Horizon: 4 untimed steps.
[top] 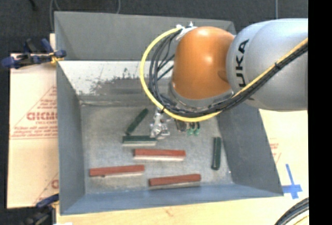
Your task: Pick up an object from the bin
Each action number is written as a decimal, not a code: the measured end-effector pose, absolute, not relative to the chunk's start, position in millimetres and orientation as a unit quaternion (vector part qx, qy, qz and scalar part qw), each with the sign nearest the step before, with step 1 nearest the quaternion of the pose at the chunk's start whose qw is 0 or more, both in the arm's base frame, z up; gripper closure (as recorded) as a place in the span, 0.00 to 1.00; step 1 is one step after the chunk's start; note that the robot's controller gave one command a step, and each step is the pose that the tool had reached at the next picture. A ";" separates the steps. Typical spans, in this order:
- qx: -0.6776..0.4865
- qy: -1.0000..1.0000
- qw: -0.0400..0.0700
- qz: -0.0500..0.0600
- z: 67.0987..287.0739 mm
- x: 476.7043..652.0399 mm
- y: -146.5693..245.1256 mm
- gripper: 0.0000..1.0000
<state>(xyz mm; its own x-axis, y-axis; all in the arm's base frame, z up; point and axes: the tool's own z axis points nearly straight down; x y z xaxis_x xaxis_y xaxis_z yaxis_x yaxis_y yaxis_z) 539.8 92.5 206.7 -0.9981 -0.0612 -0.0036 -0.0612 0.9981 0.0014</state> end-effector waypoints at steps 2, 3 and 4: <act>0.023 1.000 0.001 0.001 141.2 537.0 88.2 0.00; 0.023 1.000 0.002 0.001 141.7 537.4 88.5 0.00; 0.029 1.000 0.005 0.001 85.9 539.6 95.5 1.00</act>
Offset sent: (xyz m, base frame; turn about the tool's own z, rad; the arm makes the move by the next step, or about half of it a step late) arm -0.0034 -0.0033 -0.0653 0.1071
